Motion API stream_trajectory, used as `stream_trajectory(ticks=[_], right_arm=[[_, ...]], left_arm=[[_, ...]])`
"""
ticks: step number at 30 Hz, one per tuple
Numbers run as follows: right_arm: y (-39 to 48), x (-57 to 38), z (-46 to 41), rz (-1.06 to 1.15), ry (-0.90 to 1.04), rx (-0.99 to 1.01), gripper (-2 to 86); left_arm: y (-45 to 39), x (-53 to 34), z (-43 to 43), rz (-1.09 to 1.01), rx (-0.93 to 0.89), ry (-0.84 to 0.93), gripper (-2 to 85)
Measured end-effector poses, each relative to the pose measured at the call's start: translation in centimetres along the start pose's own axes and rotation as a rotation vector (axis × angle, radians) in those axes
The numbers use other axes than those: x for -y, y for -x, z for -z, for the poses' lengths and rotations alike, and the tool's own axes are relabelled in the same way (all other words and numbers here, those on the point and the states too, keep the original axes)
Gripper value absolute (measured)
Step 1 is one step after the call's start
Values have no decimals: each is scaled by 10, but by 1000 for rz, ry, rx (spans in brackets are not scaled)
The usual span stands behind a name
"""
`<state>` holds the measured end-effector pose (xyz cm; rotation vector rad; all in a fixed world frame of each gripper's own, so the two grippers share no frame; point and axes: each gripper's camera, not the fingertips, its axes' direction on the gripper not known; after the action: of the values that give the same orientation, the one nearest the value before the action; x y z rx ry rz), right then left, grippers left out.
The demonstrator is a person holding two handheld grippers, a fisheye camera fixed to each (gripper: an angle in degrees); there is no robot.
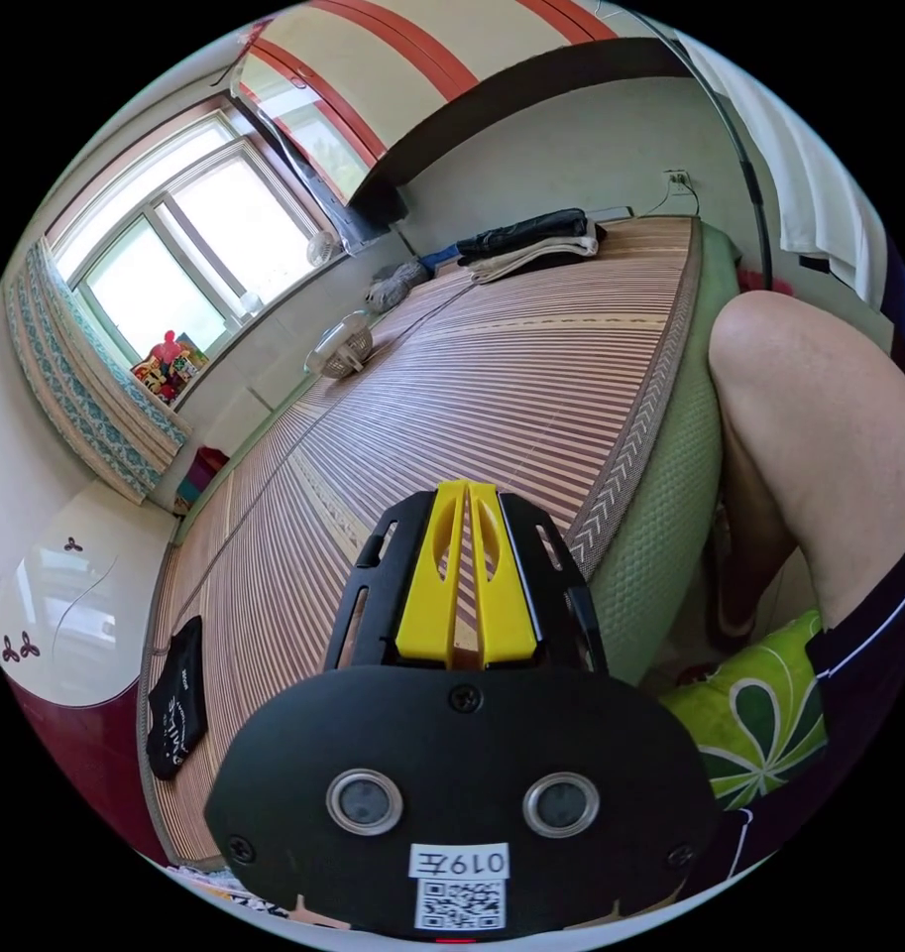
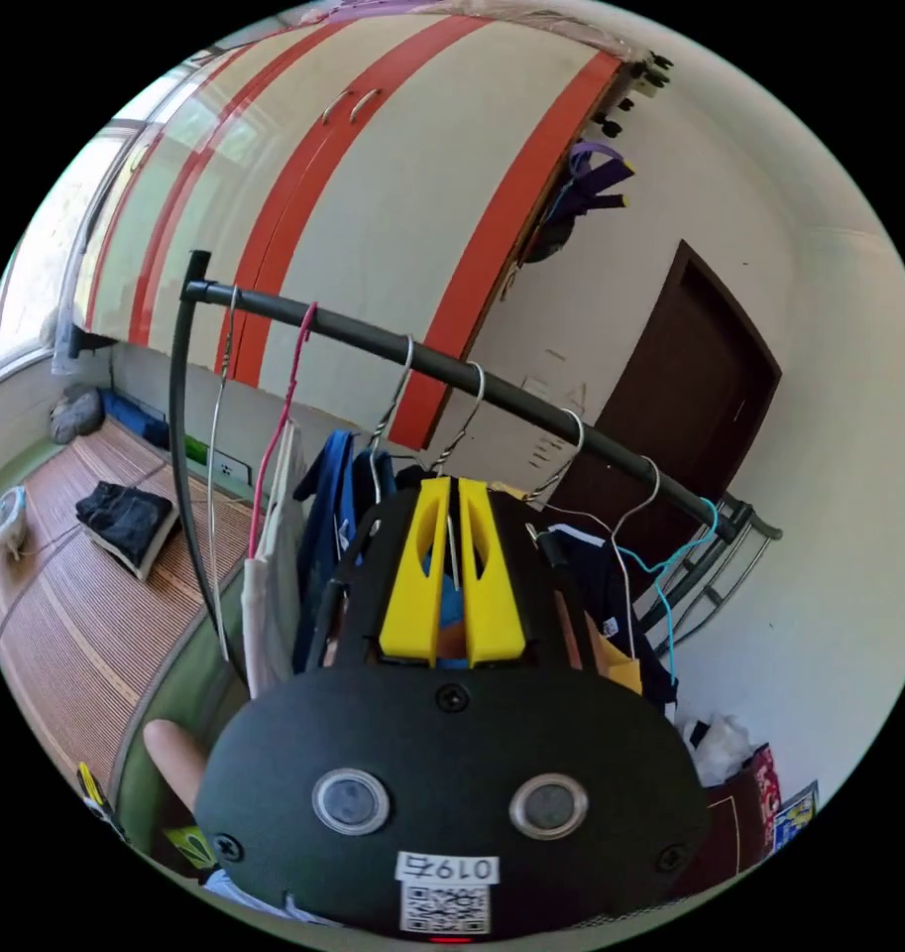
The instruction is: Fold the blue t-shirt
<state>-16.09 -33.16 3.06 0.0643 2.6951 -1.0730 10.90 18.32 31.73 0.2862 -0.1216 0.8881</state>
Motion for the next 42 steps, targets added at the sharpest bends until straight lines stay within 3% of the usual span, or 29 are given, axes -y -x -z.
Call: stream_trajectory(ticks=[4,11,17,20,24,31,38,42], right_arm=[[22,-1,-22,118,65,122,46],[75,16,-56,208,59,-177,38],[50,32,-18,57,-53,-174,47],[17,40,5,-16,-67,48,25],[19,50,-4,99,82,241,82],[56,60,-10,210,125,-91,-2],[74,48,79,332,-24,-475,-10],[42,45,165,307,-72,-422,-10]], left_arm=[[-1,3,-2,-1,-18,4,5],[1,8,1,-19,13,4,6],[3,13,0,-35,42,14,8],[2,18,-2,-42,38,20,8],[0,25,-4,-54,27,23,8],[-2,33,-3,-110,50,31,8],[15,41,4,-102,60,27,7],[26,45,7,-91,46,20,7]])
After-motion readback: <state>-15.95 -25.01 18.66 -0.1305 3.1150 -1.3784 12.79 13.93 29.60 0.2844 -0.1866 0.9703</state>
